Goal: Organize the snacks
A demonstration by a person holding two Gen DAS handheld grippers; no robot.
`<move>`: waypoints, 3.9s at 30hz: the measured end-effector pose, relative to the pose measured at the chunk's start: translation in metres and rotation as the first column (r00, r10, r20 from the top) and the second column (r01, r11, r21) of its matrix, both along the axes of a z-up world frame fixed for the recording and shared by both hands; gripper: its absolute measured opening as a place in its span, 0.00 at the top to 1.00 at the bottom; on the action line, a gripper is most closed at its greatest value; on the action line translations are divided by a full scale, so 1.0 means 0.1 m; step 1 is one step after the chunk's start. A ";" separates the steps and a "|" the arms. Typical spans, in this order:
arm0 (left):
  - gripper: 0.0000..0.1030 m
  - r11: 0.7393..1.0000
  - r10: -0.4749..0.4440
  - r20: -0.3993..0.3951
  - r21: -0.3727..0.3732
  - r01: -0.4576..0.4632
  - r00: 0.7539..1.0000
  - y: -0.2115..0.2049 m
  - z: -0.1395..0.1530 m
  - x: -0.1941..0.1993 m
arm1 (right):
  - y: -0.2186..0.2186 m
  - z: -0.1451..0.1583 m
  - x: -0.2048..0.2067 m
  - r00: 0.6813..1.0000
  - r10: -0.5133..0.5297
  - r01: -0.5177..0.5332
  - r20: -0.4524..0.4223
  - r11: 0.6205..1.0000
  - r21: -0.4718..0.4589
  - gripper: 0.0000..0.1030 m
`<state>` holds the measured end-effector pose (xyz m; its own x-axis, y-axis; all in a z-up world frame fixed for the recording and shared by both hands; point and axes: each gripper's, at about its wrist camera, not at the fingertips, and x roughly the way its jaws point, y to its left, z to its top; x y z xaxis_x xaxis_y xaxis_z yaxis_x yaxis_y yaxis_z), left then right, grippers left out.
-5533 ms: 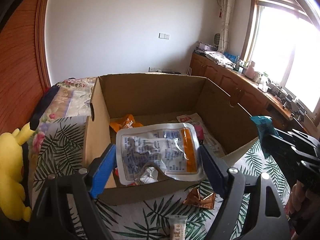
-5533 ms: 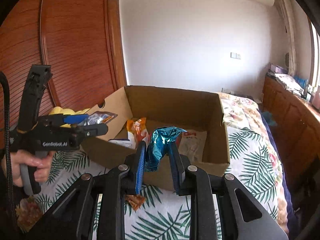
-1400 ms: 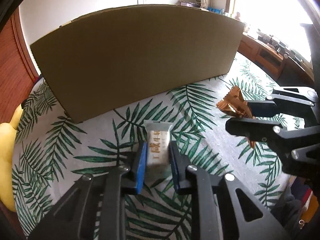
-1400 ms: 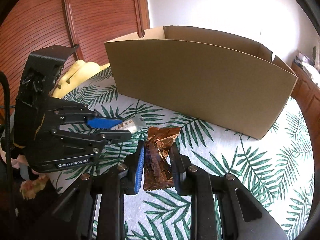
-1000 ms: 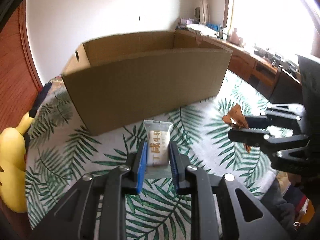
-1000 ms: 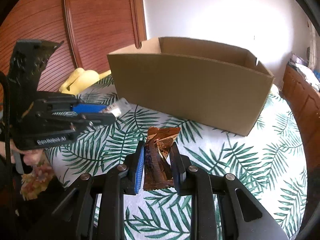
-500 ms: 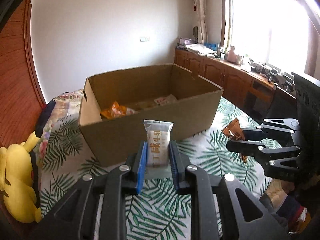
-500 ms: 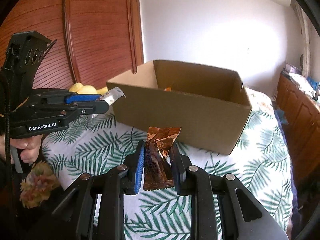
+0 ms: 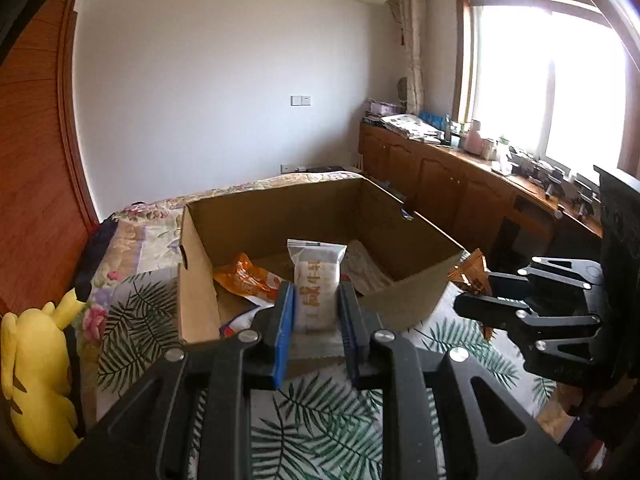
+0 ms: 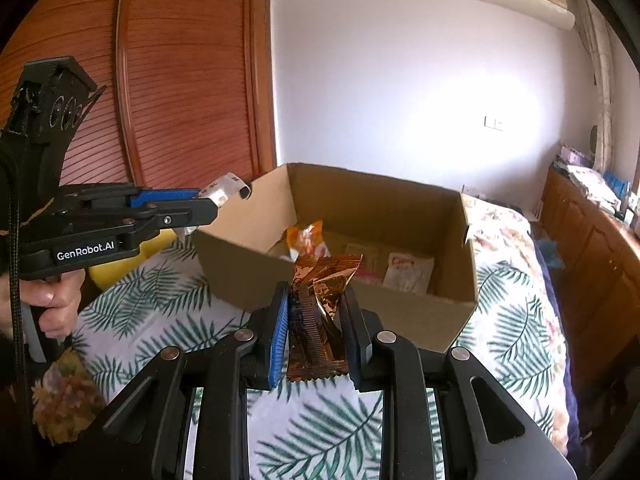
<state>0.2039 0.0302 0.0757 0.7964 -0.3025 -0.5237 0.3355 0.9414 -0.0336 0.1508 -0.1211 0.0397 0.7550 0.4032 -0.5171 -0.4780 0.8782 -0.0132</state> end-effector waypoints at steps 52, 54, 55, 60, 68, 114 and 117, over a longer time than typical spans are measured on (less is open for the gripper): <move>0.51 0.994 0.107 0.021 0.032 -0.108 0.994 0.13 0.23 0.34 | -0.13 0.27 0.53 0.988 -0.148 0.151 -0.040 0.986 0.066 0.62; 0.49 0.993 0.108 0.038 0.041 -0.110 0.993 0.13 0.34 0.25 | -0.14 0.36 0.42 0.988 -0.155 0.156 -0.016 0.986 0.068 0.60; 0.47 0.993 0.106 0.044 0.045 -0.108 0.993 0.13 0.38 0.21 | -0.14 0.40 0.35 0.988 -0.157 0.157 -0.004 0.985 0.070 0.59; 0.36 0.991 0.100 0.112 0.080 -0.109 0.989 0.14 0.58 -0.05 | -0.21 0.56 0.13 0.982 -0.185 0.181 0.045 0.980 0.087 0.44; 0.14 0.995 0.083 0.194 0.045 -0.093 0.978 0.17 0.80 -0.42 | -0.29 0.59 0.00 0.969 -0.233 0.227 0.079 0.971 0.079 0.20; 0.01 0.957 0.285 0.191 -0.011 -0.289 0.939 0.08 0.19 -1.72 | -0.55 0.41 -1.26 0.920 -0.360 0.341 0.152 0.930 0.137 0.12; 0.01 0.955 0.292 0.194 0.001 -0.298 0.937 0.10 0.14 -1.71 | -0.56 0.37 -1.26 0.920 -0.363 0.345 0.145 0.928 0.139 0.12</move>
<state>0.0325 0.0404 0.0901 0.9329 -0.0258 -0.3592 0.0403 0.9986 0.0328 0.0246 -0.1774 0.0764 0.9295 0.1401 -0.3411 -0.1348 0.9901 0.0394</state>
